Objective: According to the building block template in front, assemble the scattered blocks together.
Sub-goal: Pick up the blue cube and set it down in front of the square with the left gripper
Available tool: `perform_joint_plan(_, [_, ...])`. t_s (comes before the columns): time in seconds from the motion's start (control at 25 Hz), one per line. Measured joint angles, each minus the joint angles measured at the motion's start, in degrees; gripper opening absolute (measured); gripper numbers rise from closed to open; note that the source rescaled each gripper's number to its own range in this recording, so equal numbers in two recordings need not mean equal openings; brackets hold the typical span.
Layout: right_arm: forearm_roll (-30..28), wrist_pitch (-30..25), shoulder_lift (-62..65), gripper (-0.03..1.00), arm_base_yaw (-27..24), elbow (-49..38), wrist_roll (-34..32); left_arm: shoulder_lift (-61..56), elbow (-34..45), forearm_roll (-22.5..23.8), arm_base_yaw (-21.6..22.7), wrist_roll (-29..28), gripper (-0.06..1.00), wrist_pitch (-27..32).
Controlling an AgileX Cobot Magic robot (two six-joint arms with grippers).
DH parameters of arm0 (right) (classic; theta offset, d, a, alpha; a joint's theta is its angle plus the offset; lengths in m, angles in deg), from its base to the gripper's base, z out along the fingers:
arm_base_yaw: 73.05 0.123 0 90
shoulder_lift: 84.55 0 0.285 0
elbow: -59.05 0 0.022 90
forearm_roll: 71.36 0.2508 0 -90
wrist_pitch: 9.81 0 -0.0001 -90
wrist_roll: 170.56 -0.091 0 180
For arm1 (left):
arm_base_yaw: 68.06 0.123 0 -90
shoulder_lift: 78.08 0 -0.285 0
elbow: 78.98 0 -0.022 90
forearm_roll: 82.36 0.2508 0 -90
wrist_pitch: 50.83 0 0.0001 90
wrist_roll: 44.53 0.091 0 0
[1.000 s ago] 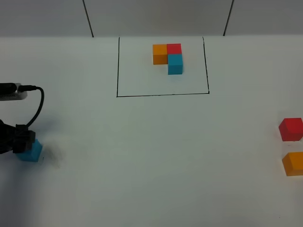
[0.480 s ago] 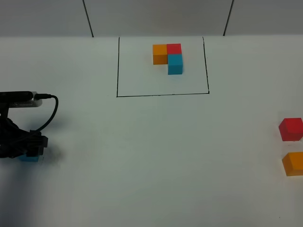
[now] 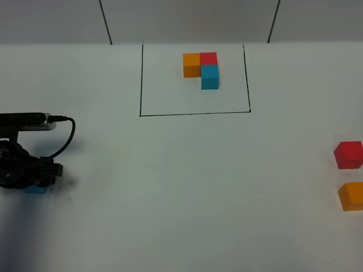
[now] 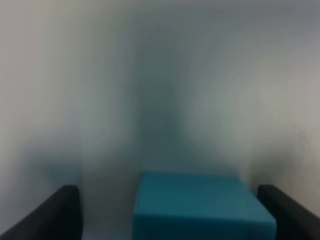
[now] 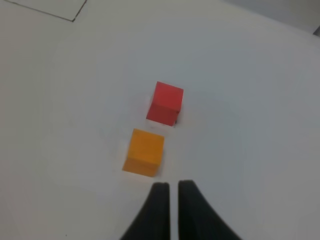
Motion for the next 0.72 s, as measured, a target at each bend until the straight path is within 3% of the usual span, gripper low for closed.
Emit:
perform_joint_plan(0.16, [0.0, 0.0, 0.0, 0.0, 0.0, 0.0, 0.0, 0.1, -0.07, 0.0, 0.0, 0.19, 0.52, -0.56])
perform_joint_plan(0.56, [0.0, 0.0, 0.0, 0.0, 0.0, 0.0, 0.0, -0.07, -0.46, 0.0, -0.58, 1.17, 0.53, 1.95])
perform_joint_plan(0.72, [0.0, 0.0, 0.0, 0.0, 0.0, 0.0, 0.0, -2.19, -0.46, 0.0, -2.91, 6.03, 0.53, 4.61])
